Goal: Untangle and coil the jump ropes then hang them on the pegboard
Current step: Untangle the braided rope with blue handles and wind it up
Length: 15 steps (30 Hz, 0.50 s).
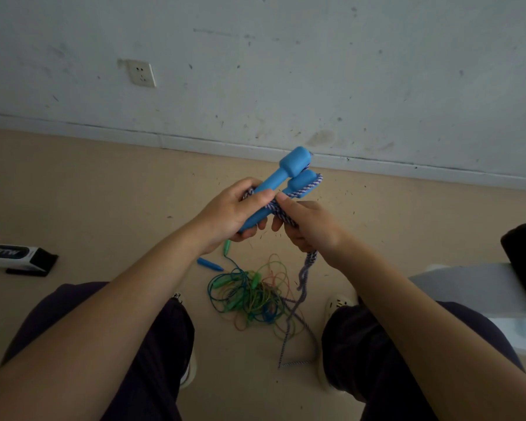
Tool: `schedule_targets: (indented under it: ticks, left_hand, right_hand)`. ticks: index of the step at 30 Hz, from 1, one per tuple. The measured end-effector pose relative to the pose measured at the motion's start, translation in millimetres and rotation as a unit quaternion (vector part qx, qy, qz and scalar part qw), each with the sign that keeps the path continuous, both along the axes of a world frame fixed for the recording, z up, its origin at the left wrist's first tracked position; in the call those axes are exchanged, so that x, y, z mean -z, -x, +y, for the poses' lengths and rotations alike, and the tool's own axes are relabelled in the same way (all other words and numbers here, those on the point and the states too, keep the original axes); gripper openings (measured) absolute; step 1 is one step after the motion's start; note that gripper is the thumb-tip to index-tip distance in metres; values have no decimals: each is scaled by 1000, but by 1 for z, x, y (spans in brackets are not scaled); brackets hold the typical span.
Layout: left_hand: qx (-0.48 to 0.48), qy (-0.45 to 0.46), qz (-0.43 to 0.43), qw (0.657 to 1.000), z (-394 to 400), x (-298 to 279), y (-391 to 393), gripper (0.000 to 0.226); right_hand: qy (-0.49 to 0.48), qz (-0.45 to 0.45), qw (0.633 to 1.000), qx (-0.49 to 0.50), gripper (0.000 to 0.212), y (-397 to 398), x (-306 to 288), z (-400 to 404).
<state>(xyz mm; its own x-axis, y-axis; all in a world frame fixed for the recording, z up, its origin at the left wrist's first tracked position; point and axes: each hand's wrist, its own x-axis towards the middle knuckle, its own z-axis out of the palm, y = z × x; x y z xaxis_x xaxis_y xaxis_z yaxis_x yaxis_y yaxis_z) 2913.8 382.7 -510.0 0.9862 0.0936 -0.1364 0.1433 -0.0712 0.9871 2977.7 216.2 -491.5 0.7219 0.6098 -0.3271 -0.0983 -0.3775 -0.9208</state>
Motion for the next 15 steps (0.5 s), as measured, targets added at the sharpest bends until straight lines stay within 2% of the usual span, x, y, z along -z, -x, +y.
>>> schedule_targets:
  ticks: [3, 6, 10, 15]
  left_hand:
    - [-16, 30, 14, 999, 0, 2, -2, 27]
    - [-45, 26, 16, 999, 1, 4, -3, 13]
    - [-107, -8, 2, 994, 5, 4, -5, 14]
    - [-91, -106, 7, 990, 6, 5, -5, 20]
  right_hand:
    - [-1, 1, 1000, 9, 50, -2, -2, 0]
    - [46, -31, 998, -28, 41, -1, -2, 0]
    - [85, -96, 989, -77, 30, 0, -3, -1]
    - [106, -191, 969, -111, 30, -5, -11, -8]
